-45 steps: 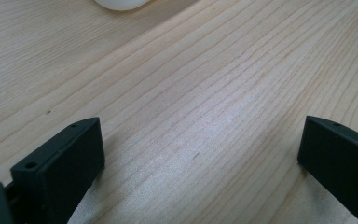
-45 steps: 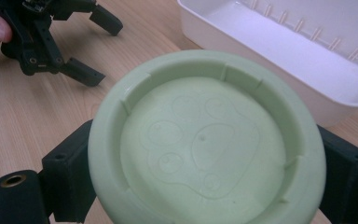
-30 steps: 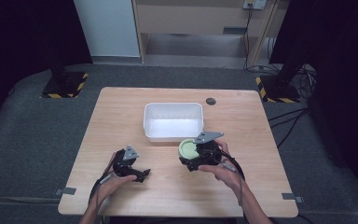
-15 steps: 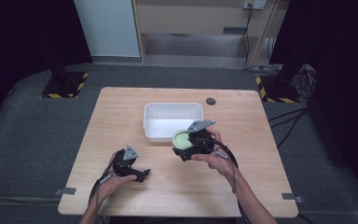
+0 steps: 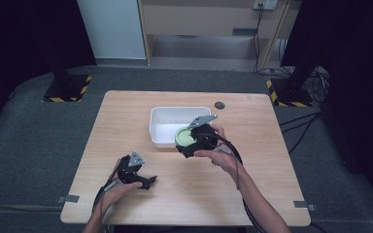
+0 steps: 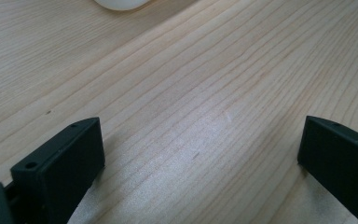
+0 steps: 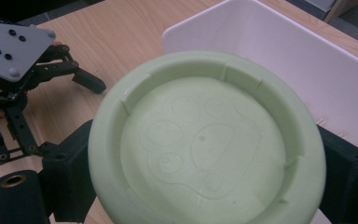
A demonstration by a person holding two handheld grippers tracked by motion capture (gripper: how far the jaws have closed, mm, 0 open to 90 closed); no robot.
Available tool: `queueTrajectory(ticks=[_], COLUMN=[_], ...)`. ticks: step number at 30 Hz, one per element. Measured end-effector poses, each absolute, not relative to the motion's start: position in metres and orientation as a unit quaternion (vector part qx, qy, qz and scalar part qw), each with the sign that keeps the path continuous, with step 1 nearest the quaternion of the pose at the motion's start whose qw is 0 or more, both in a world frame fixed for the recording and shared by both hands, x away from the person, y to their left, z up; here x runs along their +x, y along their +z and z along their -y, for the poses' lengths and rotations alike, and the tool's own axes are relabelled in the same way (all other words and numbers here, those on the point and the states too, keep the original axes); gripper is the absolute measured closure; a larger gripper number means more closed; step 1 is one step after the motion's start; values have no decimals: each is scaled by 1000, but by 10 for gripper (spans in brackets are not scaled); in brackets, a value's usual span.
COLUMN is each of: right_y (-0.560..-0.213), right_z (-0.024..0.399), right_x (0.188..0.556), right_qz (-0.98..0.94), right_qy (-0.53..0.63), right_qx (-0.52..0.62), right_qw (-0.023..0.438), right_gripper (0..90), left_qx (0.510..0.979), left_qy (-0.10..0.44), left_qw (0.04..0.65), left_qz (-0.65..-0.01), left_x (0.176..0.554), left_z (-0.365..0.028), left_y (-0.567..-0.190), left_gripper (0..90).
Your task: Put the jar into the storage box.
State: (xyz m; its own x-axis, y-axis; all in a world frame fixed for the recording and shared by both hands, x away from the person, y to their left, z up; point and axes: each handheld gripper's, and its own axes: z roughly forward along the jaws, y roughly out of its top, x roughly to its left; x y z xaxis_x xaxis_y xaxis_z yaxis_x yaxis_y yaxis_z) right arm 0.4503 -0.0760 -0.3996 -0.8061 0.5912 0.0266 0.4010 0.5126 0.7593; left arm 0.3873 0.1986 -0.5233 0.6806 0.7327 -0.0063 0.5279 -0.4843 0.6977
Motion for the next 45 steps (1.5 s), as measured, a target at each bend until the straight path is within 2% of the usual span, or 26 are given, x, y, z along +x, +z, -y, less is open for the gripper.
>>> queueTrajectory(ticks=[16, 45], right_y=[-403, -440], right_z=[69, 58], right_x=[484, 539], right_qz=[-852, -829], right_qy=[394, 371], right_qx=[318, 389], right_qw=[135, 156], right_gripper=[116, 115], left_qx=[848, 849], left_qy=[148, 148], left_qw=[347, 346], left_qz=[-372, -371], left_x=[387, 387], left_z=[-199, -199], left_y=[-523, -523], left_gripper=[0, 0])
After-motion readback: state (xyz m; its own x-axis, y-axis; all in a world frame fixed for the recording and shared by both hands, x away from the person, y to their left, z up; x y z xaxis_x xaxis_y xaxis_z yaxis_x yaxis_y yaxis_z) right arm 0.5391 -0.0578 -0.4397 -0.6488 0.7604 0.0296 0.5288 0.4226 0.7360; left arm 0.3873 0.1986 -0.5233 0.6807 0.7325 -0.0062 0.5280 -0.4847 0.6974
